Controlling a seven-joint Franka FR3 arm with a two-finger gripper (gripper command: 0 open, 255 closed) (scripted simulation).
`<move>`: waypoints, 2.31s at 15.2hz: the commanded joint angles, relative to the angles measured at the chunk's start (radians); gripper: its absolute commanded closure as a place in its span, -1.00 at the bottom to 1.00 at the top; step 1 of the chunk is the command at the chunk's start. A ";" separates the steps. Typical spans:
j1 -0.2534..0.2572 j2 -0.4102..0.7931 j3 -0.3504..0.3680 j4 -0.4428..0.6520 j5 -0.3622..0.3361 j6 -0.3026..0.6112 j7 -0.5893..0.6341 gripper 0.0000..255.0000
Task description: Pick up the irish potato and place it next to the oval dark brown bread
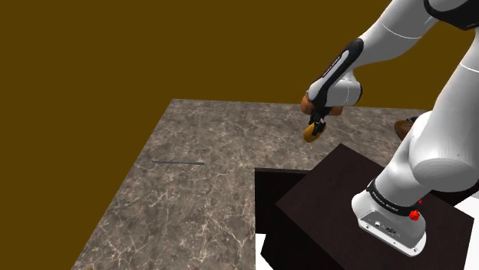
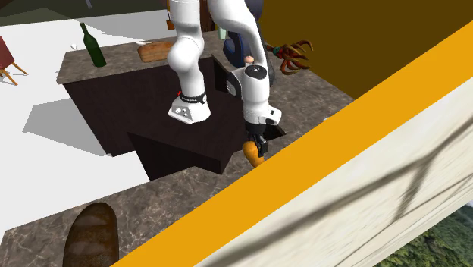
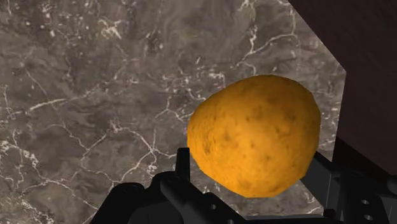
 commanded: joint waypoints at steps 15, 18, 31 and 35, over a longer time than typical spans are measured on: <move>-0.107 -0.214 -0.203 -0.027 -0.386 -0.134 0.047 1.00; -0.139 -0.209 -0.267 -0.015 -0.374 -0.141 -0.061 1.00; -0.291 0.042 -0.430 0.184 0.083 -0.245 -0.765 1.00; -0.455 0.151 -0.362 0.289 0.209 -0.313 -0.946 1.00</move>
